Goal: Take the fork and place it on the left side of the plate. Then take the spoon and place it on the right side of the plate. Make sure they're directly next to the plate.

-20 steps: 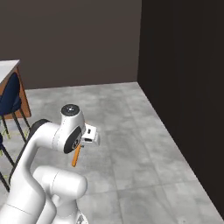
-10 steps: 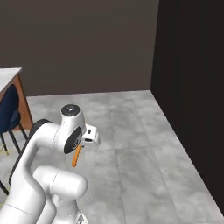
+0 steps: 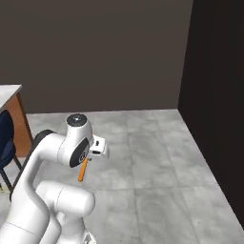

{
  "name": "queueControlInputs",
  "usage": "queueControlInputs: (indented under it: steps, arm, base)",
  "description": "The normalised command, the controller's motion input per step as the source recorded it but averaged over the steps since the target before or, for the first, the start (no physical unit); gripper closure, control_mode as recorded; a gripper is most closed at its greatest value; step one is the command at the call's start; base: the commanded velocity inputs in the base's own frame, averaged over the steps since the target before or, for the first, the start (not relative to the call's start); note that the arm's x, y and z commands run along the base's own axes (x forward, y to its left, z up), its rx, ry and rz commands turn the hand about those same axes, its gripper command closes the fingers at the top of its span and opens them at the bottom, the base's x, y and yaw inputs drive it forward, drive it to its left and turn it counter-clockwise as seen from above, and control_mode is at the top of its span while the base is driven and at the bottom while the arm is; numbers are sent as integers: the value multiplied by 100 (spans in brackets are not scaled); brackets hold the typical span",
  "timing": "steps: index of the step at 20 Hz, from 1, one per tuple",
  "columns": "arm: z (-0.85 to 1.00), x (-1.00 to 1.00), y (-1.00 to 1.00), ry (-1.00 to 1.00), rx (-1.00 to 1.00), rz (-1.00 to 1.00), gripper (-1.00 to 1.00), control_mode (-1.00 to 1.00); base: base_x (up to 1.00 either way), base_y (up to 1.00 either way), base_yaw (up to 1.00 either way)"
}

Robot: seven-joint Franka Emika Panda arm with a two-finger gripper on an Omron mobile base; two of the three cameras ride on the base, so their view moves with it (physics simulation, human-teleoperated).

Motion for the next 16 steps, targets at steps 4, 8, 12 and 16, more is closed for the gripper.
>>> queueControlInputs:
  steps: [4,8,12,16]
  arm:
    - [0,0,0,0,0,0,100,100]
    - [0,0,0,0,0,0,100,100]
    - [0,0,0,0,0,0,100,100]
    - [0,0,0,0,0,0,100,100]
  base:
    - [100,23,13]
    - [100,25,14]
    - [100,26,16]
    - [100,23,17]
